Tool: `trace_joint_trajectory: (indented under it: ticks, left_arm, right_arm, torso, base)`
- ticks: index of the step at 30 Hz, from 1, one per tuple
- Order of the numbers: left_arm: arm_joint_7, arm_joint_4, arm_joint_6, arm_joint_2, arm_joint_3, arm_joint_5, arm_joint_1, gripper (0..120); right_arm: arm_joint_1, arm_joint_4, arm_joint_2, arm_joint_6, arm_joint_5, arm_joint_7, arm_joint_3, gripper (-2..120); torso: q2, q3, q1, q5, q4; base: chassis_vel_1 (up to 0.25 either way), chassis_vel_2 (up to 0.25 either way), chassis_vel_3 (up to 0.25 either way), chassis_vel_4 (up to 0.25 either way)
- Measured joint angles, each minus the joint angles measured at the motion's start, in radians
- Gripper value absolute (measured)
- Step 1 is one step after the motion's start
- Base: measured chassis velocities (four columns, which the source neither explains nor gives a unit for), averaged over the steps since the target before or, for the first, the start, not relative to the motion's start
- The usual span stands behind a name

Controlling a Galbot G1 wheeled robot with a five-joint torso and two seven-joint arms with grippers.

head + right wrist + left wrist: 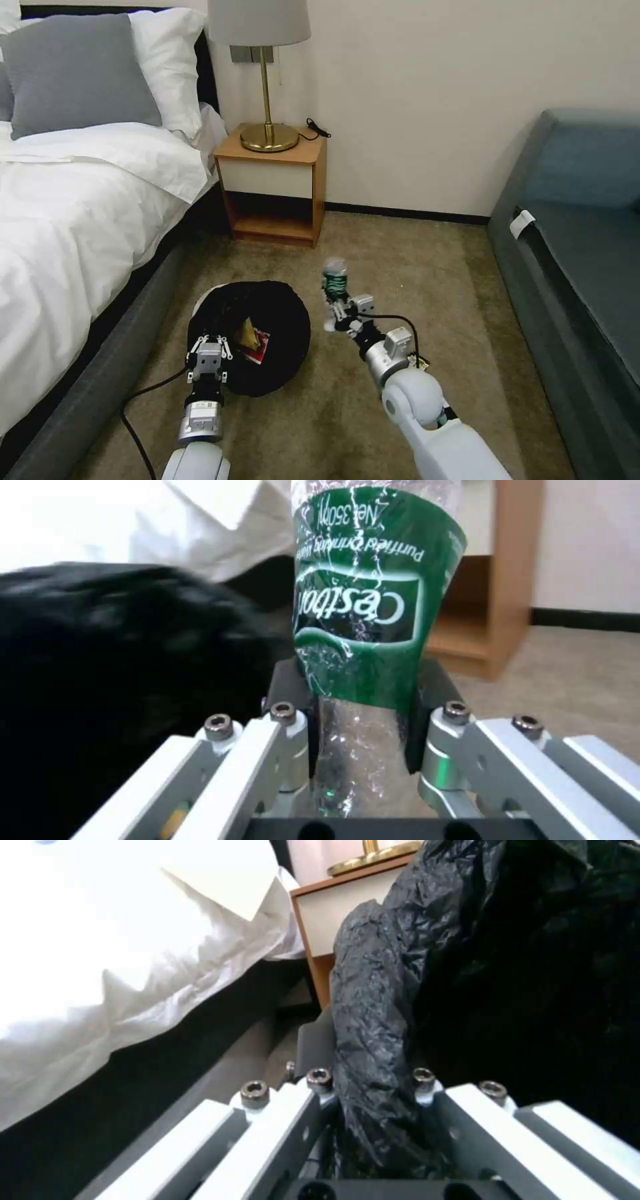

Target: Pick up the trash bin, then pick up the garbage on the floor and place it into the trash bin.

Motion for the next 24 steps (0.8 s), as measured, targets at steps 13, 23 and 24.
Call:
trace_joint_trajectory:
  ticks: [13,23,24]
  left_arm:
    - [-0.014,0.006,0.025,-0.012,0.047,-0.006,-0.016,4]
    - [-0.017,-0.012,0.035,-0.023,0.081,-0.014,-0.006,4]
    - [-0.017,-0.019,0.038,-0.025,0.089,-0.017,0.000,4]
  right_arm:
    - [-0.037,-0.019,0.019,0.075,-0.013,-0.112,-0.045,19]
    - [-0.045,-0.097,0.037,0.106,-0.095,-0.117,-0.070,19]
    - [-0.042,-0.113,0.041,0.110,-0.102,-0.110,-0.072,19]
  torso:
    - [0.000,0.000,0.000,0.0000,0.0000]
    - [0.000,0.000,0.000,0.0001,0.0000]
    - [0.000,0.000,0.000,0.0001,0.0000]
  base:
    - [0.000,0.000,0.000,0.000]
    - [0.000,0.000,0.000,0.000]
    - [0.000,0.000,0.000,0.000]
